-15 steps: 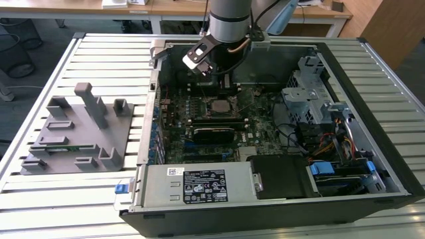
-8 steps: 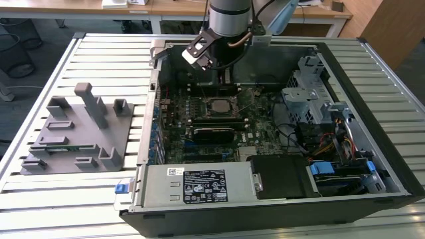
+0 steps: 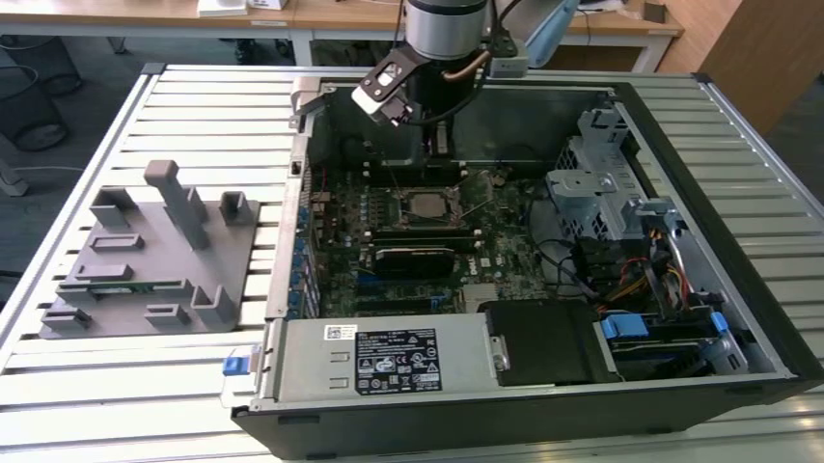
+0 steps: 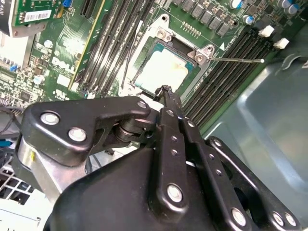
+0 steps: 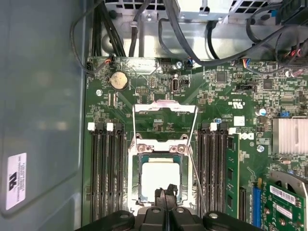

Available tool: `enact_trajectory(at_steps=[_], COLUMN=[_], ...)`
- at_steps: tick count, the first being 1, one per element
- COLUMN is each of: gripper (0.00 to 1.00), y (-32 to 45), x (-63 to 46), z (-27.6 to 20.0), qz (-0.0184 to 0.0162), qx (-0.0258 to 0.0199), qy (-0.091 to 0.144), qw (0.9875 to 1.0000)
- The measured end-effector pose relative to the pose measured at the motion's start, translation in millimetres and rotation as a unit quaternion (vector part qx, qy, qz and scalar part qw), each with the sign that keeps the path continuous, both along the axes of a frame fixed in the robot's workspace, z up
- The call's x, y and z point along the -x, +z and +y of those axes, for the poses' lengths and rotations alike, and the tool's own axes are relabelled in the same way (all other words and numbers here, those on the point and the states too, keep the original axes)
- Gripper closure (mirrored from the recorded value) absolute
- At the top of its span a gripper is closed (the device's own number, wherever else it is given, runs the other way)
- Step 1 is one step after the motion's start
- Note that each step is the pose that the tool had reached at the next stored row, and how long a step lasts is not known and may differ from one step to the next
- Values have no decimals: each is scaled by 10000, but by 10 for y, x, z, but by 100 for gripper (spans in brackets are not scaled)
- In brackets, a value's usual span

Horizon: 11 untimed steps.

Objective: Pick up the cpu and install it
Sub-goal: 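Close the cpu cover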

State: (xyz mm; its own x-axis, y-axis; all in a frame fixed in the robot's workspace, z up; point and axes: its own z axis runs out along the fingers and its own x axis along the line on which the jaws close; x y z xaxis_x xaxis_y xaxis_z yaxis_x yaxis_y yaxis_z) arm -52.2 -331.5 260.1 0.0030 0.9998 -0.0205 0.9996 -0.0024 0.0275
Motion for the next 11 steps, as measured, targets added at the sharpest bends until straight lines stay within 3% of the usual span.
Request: enact_trajectory(at_steps=[3, 7, 11], gripper=[89, 89, 89], y=[0, -1, 0], x=[1, 0, -1], z=[-14, -73, -90], qz=[-2, -2, -1], qx=[0, -1, 0], qy=[0, 0, 2], qw=[10000, 10000, 10000])
